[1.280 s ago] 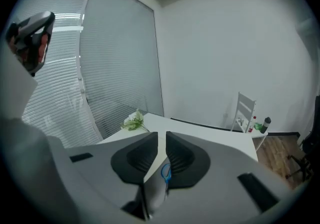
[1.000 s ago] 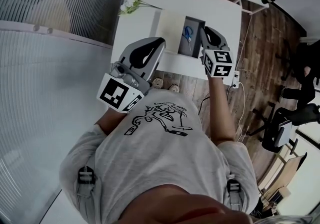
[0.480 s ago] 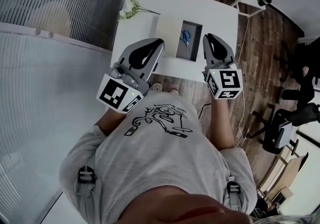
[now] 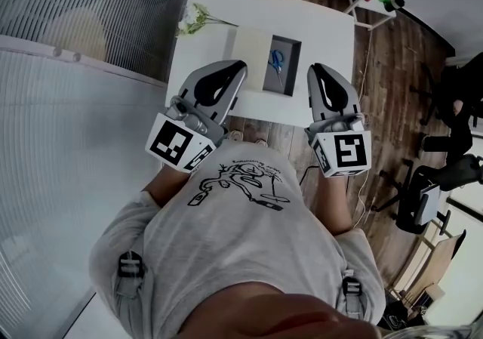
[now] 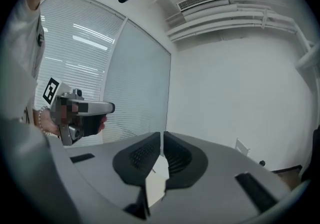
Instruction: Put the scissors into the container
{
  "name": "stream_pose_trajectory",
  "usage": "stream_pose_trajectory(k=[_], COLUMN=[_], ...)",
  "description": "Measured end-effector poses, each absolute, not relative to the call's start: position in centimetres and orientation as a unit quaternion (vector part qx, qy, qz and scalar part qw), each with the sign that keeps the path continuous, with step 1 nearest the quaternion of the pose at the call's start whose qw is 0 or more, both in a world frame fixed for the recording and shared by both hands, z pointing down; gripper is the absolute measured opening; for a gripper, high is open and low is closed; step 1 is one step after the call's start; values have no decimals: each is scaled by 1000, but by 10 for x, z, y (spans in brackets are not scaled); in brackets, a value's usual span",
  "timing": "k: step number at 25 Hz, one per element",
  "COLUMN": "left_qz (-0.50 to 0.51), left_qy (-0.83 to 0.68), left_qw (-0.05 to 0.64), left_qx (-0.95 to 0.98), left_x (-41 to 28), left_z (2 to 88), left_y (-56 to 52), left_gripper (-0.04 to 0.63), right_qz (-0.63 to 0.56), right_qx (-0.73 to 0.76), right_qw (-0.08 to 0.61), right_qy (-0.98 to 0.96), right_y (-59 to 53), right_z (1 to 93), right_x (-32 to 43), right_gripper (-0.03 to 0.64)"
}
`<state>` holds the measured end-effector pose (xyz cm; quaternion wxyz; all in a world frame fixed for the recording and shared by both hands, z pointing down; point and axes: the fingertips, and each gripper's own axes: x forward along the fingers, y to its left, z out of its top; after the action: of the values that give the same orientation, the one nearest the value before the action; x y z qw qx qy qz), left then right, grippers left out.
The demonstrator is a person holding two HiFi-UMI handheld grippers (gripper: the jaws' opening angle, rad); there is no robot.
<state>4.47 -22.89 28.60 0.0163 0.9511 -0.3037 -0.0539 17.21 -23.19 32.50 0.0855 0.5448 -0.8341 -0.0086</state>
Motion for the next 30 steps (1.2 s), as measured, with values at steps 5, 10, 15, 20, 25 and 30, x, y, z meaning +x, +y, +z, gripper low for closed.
stream_pose_trajectory(k=[5, 10, 15, 20, 25, 30], left_qz=[-53, -52, -52, -52, -53, -55], left_qy=[-303, -302, -300, -297, -295, -296], left_qw=[17, 17, 17, 16, 16, 16], left_qx=[951, 952, 952, 953, 954, 953], left_x=[47, 47, 45, 47, 46, 44], left_z=[284, 284, 285, 282, 282, 282], left_y=[-228, -227, -229, -230, -233, -234], left_gripper=[21, 21, 21, 21, 21, 21], right_qz=[-25, -27, -37, -38, -39, -41], right_qx=[549, 556, 561, 569, 572, 576], right_qw=[84, 85, 83, 76, 77, 78], right_qy=[-831, -826, -823, -818, -816, -813], right_y=[-218, -205, -196, -190, -188, -188], right_z=[306, 297, 289, 280, 278, 279], right_x=[173, 174, 171, 173, 173, 173], right_gripper=[25, 20, 18, 17, 15, 9])
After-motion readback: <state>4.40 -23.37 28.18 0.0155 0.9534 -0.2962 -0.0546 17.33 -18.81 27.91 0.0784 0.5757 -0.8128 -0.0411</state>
